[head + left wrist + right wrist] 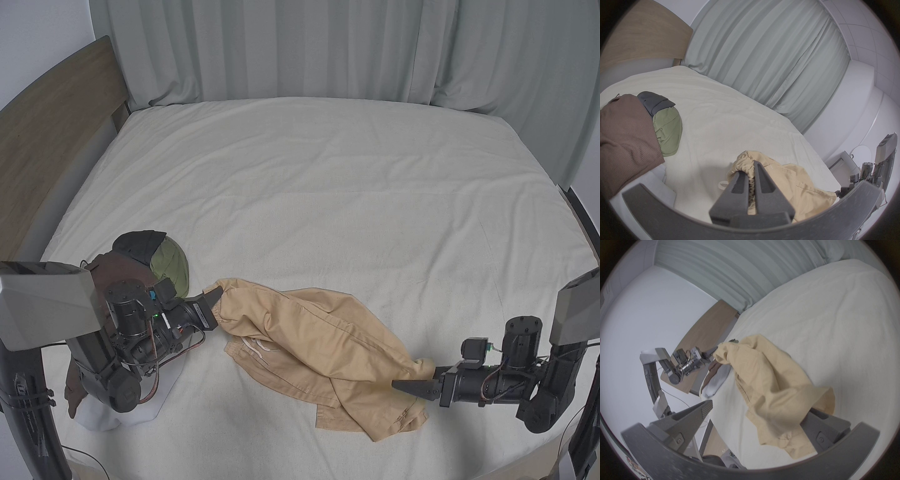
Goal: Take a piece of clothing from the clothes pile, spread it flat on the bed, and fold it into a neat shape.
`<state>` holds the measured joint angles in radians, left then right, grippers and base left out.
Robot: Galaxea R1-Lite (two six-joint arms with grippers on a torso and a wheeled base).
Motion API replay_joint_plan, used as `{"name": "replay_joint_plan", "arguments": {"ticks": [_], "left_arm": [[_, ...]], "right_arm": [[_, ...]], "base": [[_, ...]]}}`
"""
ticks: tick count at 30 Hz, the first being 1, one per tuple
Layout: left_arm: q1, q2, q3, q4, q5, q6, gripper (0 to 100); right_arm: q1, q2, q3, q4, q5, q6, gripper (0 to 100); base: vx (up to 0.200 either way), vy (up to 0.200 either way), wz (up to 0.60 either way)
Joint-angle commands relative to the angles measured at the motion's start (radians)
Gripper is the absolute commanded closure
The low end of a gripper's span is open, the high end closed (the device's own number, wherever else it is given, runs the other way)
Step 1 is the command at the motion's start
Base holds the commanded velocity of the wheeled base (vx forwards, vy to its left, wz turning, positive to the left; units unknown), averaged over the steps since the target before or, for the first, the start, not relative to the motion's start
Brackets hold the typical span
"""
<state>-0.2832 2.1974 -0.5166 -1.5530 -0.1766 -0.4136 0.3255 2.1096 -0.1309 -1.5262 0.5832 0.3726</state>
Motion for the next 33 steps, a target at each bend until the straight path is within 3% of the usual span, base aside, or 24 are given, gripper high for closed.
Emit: {"name": "replay_joint_plan", "arguments": {"ticks": [1, 4, 10, 11, 18, 33], "left_arm": [[0.002, 0.004, -0.002, -0.004, 0.000, -0.001, 100], [0.001, 0.005, -0.002, -0.004, 0.000, -0.001, 100], [0.001, 0.005, -0.002, -0.004, 0.000, -0.001, 100], [0.001, 0.005, -0.002, -0.004, 0.000, -0.001, 100], [0.006, 0.013, -0.003, -0.002, 0.000, -0.001, 100], [0.134, -0.127, 0.029, 0.001, -0.029, -0.019, 100]], "right_arm": [[0.004, 0.059, 0.051, -0.015, 0.004, -0.029, 0], [0.004, 0.072, 0.060, -0.014, 0.009, -0.075, 0], [0.004, 0.076, 0.045, -0.017, 0.010, -0.080, 0], [0.004, 0.073, 0.043, -0.017, 0.010, -0.080, 100], [0.003, 0.059, 0.040, -0.019, 0.010, -0.080, 100], [-0.063, -0.120, -0.069, -0.015, 0.003, -0.058, 100]], "base": [[0.000, 0.000, 0.00], [0.000, 0.000, 0.00], [0.000, 0.000, 0.00], [0.000, 0.000, 0.00], [0.000, 0.000, 0.00], [0.000, 0.000, 0.00]]}}
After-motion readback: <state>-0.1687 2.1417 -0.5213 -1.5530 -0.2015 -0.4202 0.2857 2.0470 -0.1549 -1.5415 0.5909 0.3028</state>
